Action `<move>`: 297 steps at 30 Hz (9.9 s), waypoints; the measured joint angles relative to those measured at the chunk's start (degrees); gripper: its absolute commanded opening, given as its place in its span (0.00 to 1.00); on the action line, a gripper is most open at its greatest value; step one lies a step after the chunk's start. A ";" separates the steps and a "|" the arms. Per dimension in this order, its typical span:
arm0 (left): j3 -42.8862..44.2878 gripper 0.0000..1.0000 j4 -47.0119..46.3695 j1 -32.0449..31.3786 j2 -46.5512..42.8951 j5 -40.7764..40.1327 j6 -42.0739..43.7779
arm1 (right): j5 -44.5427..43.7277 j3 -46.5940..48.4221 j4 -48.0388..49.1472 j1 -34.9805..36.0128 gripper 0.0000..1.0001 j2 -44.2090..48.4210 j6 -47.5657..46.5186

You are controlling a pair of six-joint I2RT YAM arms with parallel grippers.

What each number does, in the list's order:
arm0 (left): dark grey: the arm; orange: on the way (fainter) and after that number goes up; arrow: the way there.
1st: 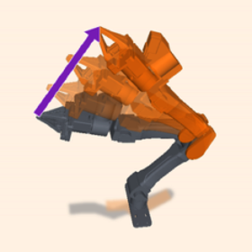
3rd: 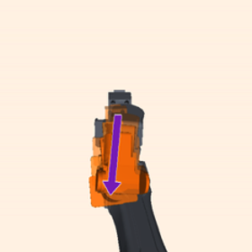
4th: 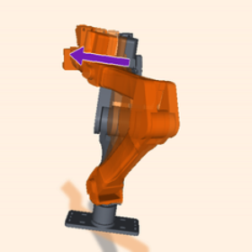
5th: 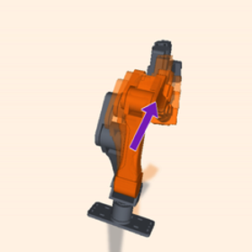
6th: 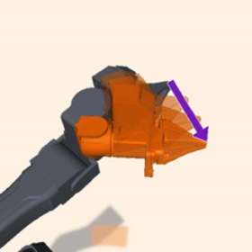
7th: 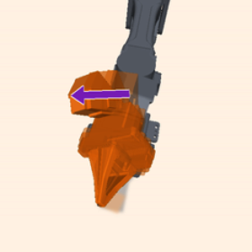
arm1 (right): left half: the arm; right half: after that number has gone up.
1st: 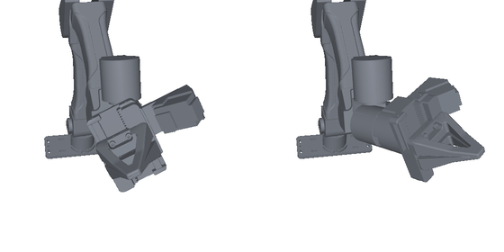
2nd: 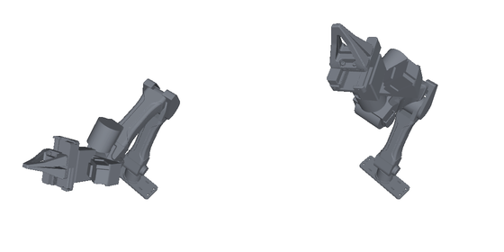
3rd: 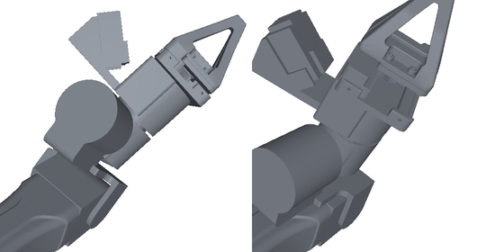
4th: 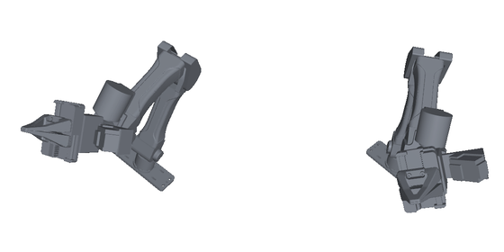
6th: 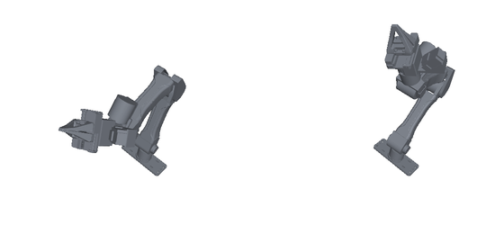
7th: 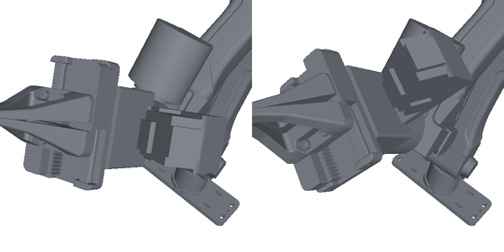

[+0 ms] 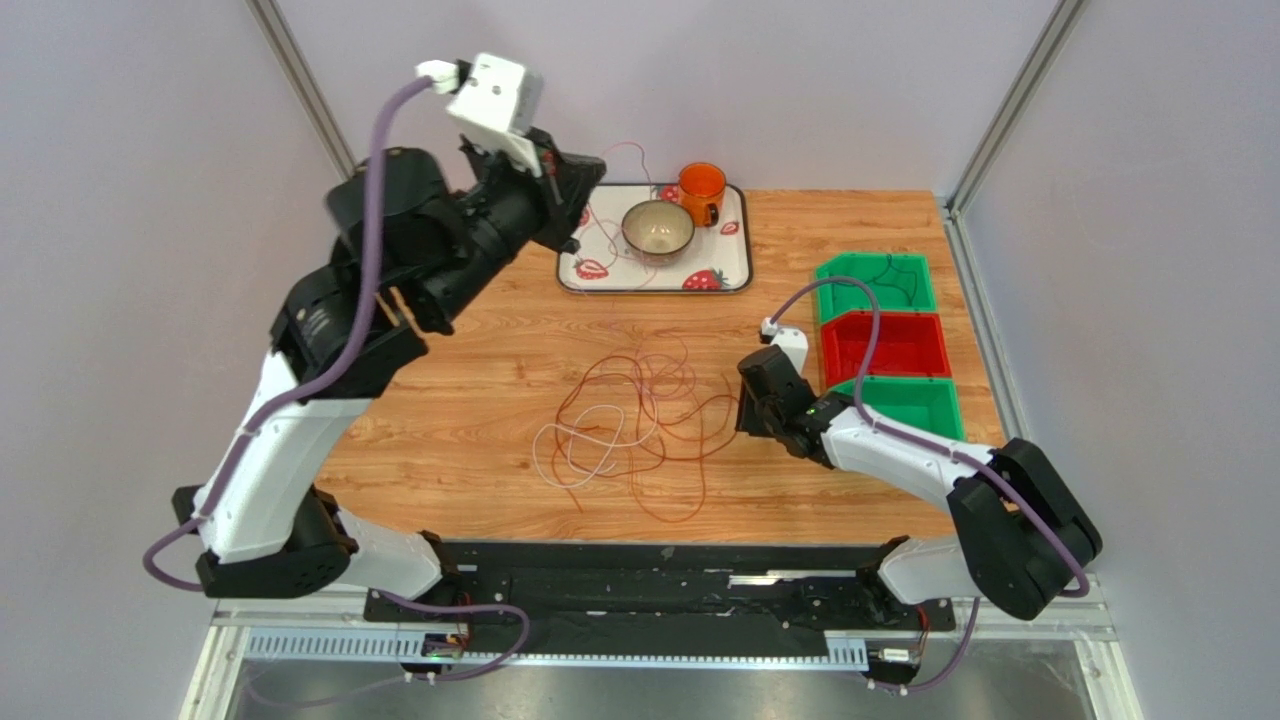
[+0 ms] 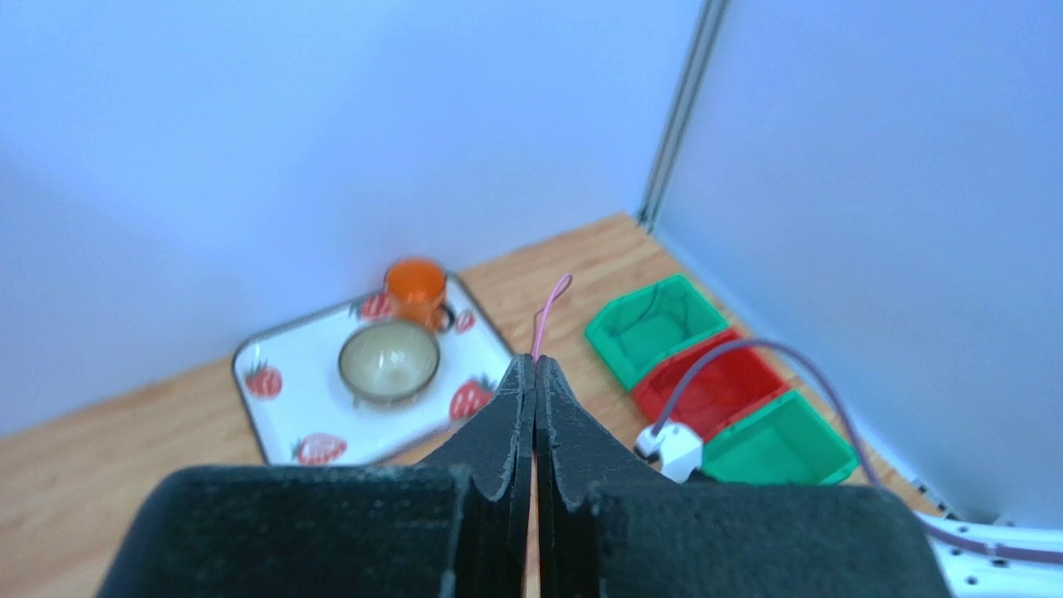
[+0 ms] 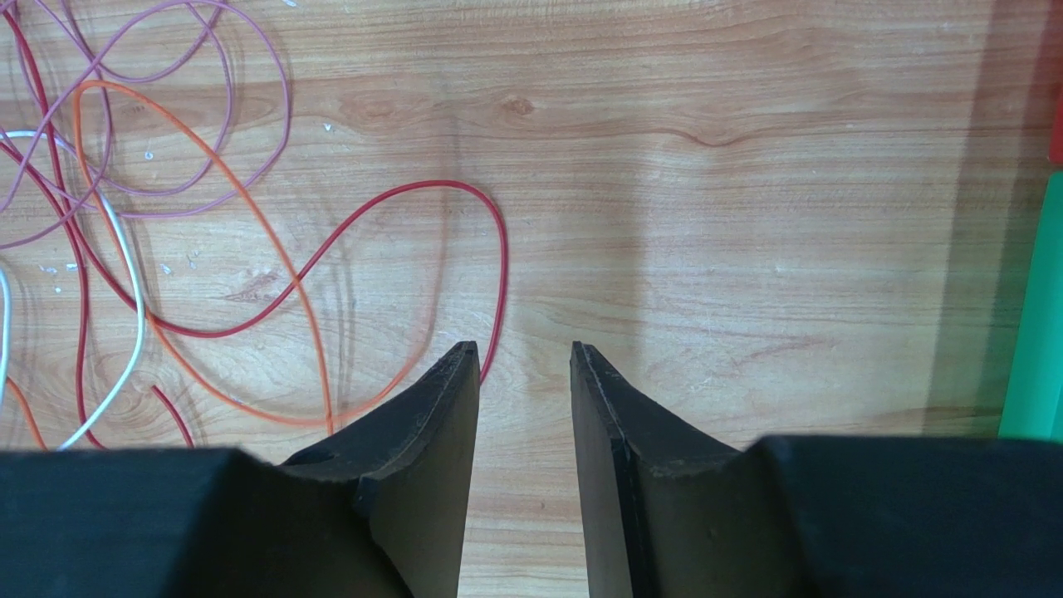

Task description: Untangle the cables

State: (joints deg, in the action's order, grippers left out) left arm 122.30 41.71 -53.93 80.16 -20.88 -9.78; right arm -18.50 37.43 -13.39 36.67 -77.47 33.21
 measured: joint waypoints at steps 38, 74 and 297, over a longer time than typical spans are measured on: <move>-55.10 0.00 -15.76 0.79 -30.16 13.99 -14.05 | 19.30 -2.95 -8.74 -1.62 0.57 35.91 -4.57; -56.70 0.00 -45.86 -3.26 14.43 41.09 -21.53 | -15.98 16.76 -46.07 -1.60 0.62 42.34 6.88; -67.30 0.74 12.46 -3.48 -42.27 11.47 -17.66 | 5.33 -2.82 -29.62 16.15 0.28 5.20 22.08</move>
State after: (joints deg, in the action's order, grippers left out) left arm 55.00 54.17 -57.41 37.89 -9.41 -27.44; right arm -13.17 34.61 -43.00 52.82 -72.27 55.29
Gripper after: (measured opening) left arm 0.738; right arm 0.360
